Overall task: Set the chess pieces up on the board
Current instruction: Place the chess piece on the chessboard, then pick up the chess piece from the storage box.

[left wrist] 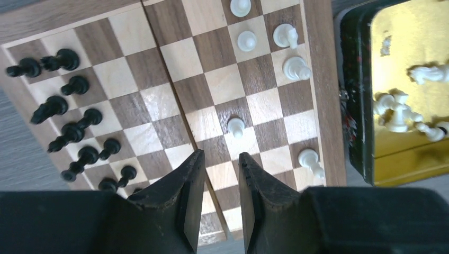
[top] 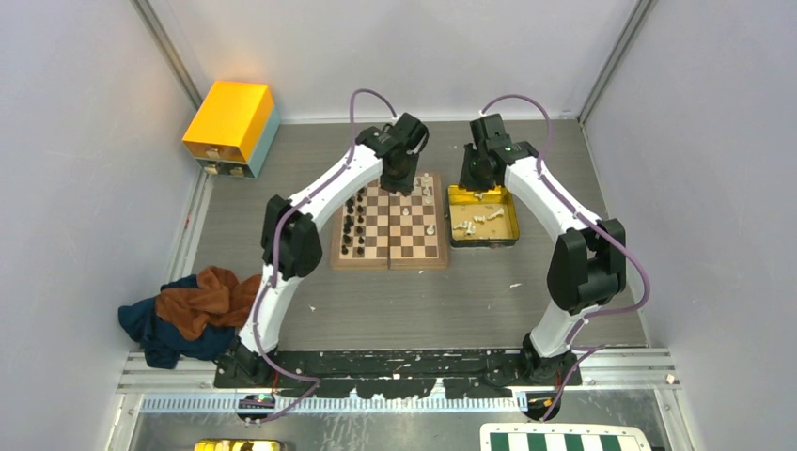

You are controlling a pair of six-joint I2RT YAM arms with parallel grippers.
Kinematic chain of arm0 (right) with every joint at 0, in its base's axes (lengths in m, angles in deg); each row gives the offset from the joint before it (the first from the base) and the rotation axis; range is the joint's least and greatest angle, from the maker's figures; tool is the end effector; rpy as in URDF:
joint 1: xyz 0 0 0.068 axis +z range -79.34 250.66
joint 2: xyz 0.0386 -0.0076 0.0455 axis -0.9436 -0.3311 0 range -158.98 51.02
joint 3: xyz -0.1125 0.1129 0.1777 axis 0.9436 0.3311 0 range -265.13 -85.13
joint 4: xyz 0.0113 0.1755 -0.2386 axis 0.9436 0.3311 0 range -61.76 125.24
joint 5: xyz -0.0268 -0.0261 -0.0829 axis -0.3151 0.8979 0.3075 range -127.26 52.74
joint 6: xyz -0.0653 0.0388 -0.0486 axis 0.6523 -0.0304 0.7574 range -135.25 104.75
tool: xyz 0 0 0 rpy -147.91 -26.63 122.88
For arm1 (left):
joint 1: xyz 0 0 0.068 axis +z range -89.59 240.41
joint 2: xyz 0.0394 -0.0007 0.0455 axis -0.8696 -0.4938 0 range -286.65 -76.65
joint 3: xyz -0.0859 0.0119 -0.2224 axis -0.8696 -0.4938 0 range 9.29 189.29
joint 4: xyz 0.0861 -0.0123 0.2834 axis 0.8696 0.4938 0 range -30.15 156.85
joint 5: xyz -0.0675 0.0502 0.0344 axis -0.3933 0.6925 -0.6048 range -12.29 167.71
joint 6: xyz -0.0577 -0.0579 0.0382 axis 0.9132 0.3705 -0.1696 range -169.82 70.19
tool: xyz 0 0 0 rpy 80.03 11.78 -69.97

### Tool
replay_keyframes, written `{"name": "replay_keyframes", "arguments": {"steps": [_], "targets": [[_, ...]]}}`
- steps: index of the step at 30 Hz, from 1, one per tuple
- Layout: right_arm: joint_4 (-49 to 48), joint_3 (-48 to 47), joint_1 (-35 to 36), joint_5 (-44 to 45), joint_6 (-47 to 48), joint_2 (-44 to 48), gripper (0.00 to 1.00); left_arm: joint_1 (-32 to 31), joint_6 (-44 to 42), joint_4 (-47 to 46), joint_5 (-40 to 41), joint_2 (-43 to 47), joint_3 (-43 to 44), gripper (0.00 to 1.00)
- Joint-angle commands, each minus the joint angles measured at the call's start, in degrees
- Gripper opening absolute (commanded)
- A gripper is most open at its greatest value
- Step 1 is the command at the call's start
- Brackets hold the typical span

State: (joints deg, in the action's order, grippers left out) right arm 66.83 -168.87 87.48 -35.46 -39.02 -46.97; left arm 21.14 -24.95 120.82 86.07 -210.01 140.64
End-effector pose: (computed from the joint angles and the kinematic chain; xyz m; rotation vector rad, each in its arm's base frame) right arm 0.4154 0.1229 0.2053 0.1654 2.5054 0.2558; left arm 0.4184 -0.3269 0.1928 0.2874 2.6457 -0.1747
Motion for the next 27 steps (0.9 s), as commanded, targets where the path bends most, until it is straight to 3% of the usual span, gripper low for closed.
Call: {"name": "replay_keyframes", "arguments": {"steps": [1, 10, 22, 27], "targets": [[1.23, -2.89, 0.95, 5.64, 2.57, -0.01, 0.27, -0.21, -0.52, -6.55, 1.68, 9.95, -5.6, 0.32], [3.13, -3.89, 0.92, 15.45, 2.91, -6.12, 0.28, -0.25, -0.26, -17.35, -1.08, 22.77, -20.7, 0.32], [-1.25, -4.85, -1.14, 18.84, 1.45, -13.23, 0.29, -0.16, -1.1, -21.15, -4.39, 29.47, -29.87, 0.32], [-2.32, -5.99, -2.33, 17.89, 1.23, -15.71, 0.45, -0.15, -1.78, -21.43, -4.98, 30.62, -31.67, 0.32]]}}
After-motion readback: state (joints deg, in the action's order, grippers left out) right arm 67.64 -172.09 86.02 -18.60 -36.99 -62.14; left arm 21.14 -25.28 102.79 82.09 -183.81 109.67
